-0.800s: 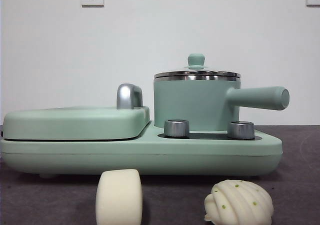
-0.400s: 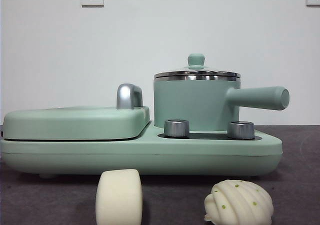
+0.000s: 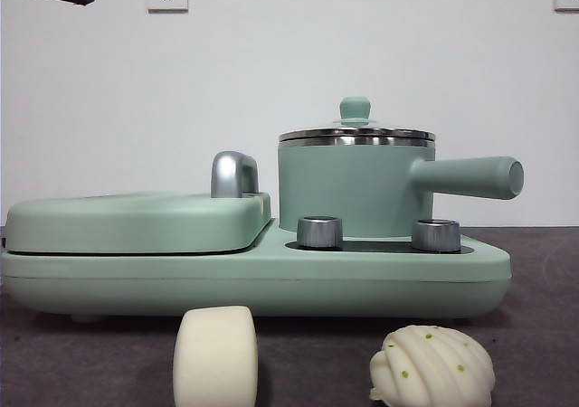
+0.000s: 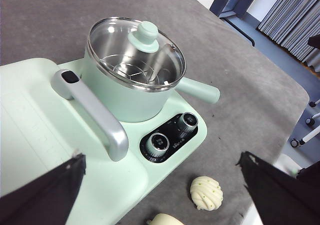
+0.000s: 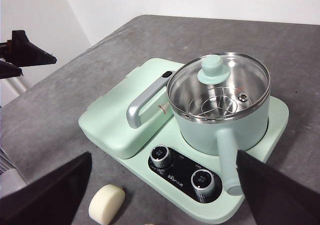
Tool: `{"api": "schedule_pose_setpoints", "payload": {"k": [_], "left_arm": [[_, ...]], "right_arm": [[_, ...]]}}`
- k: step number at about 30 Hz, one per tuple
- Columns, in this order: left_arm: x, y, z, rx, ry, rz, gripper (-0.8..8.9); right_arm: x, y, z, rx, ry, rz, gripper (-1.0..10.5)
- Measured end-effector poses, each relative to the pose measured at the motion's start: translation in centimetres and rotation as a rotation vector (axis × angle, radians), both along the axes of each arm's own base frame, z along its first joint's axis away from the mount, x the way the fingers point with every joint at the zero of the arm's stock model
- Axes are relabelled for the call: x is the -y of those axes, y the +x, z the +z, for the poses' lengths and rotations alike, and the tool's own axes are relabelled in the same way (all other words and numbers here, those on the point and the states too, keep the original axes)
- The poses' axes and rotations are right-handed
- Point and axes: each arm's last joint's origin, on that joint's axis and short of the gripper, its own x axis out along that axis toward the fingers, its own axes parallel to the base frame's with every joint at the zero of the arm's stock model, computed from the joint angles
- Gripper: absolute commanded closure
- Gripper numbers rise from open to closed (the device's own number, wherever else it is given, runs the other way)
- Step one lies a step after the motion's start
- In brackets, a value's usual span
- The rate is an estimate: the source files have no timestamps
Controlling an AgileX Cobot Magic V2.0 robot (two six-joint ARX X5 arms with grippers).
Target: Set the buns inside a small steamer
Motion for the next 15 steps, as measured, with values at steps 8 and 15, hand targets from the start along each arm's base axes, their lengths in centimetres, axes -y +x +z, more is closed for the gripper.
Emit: {"api": "schedule_pose_setpoints", "payload": {"k": [8,15], "left_arm": [[0.0,0.1,0.0,-0.007,-0.002,0.002,3.13],[0.7,1.9,1.1,-0.035,0.009,0.002,3.13]], "right_arm": [[0.0,0.0,0.0,-0.008,0.009,0.006,4.8],[0.0,0.0,0.0,-0.029,0.028,-0.003,4.8]]}}
